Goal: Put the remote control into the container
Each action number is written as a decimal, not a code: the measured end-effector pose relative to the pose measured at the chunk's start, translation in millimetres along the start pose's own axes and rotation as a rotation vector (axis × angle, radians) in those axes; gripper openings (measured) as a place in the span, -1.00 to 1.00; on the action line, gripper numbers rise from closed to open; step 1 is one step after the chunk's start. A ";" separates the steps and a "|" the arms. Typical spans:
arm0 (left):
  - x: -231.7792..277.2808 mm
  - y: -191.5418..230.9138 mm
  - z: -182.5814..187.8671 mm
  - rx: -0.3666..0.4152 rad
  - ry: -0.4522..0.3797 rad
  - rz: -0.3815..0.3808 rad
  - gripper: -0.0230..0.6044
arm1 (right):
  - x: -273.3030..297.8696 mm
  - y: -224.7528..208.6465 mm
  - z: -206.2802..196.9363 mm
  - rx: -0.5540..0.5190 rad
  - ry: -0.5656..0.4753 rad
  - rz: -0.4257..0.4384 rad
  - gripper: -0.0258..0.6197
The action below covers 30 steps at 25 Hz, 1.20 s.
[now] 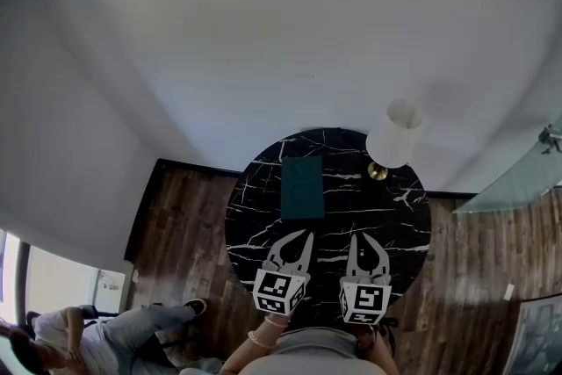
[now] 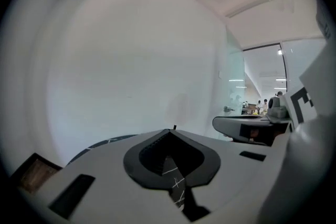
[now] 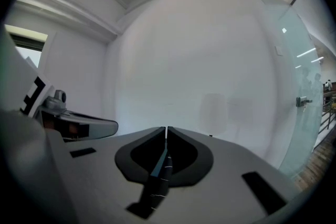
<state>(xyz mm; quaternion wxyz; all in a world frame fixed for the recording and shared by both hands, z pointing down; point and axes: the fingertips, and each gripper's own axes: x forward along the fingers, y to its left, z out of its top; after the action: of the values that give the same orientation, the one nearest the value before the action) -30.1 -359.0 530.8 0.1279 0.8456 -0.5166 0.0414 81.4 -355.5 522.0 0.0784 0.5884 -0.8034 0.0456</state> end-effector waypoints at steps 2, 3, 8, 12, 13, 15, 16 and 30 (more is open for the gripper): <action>-9.0 -3.2 12.4 0.014 -0.038 0.013 -0.91 | -2.0 5.2 5.6 0.002 -0.014 0.014 -0.87; -13.2 -4.1 17.5 0.015 -0.053 0.018 -0.91 | -2.9 8.1 8.6 0.002 -0.019 0.021 -0.87; -28.1 -8.9 34.7 0.013 -0.097 0.021 -0.91 | -7.9 17.9 19.7 -0.002 -0.039 0.042 -0.88; -36.3 -13.4 44.8 0.035 -0.126 0.022 -0.91 | -12.6 20.2 24.3 -0.014 -0.044 0.041 -0.88; -37.3 -15.0 46.6 0.048 -0.131 0.020 -0.91 | -13.6 20.0 25.1 -0.014 -0.045 0.039 -0.88; -39.0 -17.7 49.5 0.060 -0.138 0.014 -0.91 | -15.5 20.2 27.2 -0.015 -0.048 0.037 -0.88; -39.8 -18.6 50.5 0.060 -0.141 0.011 -0.91 | -16.5 20.9 28.2 -0.016 -0.047 0.037 -0.88; -43.7 -22.7 51.9 0.068 -0.143 -0.017 -0.91 | -20.1 32.1 33.4 -0.032 -0.048 0.045 -0.88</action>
<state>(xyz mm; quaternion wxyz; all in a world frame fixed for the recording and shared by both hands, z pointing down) -33.4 -324.9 468.0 0.0624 0.8547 -0.5154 -0.0026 54.4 -332.5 486.2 0.0675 0.5699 -0.8187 0.0204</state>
